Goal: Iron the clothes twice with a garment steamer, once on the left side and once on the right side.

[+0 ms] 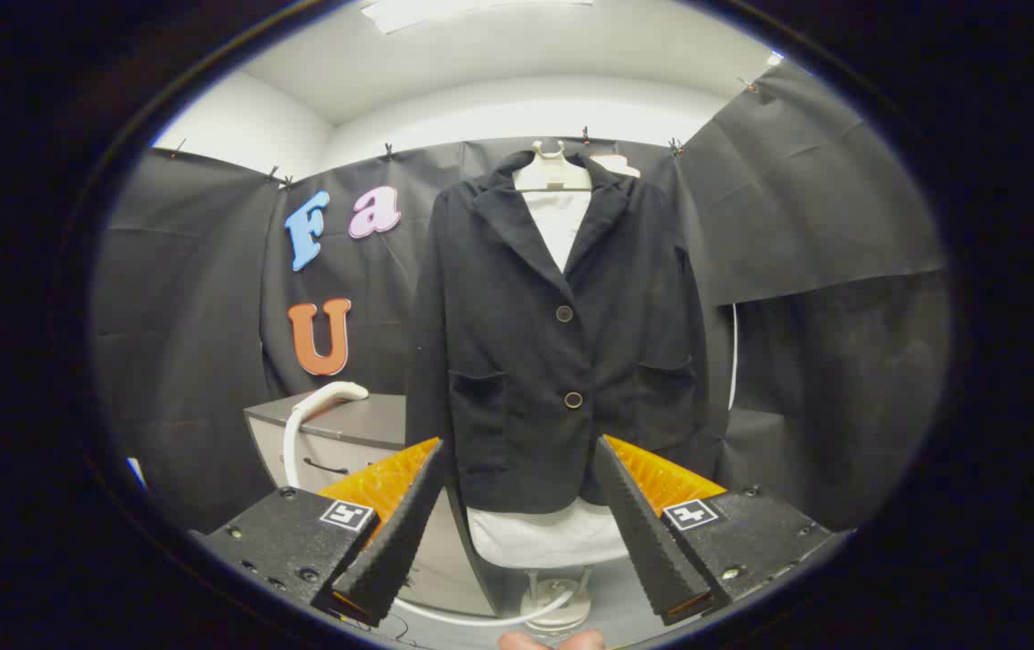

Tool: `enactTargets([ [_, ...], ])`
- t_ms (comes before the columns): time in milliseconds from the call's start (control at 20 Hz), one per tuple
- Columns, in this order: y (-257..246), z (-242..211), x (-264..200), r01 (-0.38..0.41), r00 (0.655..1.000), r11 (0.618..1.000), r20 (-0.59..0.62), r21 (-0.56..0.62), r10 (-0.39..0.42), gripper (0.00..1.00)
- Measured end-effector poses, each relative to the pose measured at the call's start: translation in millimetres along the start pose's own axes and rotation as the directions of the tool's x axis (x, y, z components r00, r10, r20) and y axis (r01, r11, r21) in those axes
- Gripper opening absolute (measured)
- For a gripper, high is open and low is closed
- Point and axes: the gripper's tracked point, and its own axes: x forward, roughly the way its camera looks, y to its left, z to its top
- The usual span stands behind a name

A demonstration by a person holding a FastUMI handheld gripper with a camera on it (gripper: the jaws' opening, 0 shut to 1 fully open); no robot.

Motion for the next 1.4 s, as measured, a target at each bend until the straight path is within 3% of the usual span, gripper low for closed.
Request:
enactTargets([
  [800,-1.2,-48.2,-35.6,0.074,0.989,0.997,-0.13,0.018,-0.071,1.0],
  [1100,59.3,-36.5,-32.5,0.037,0.991,0.998,-0.128,0.051,-0.03,1.0],
  [1400,147.4,-19.9,-8.6,-0.092,0.987,0.995,-0.131,0.029,0.095,1.0],
])
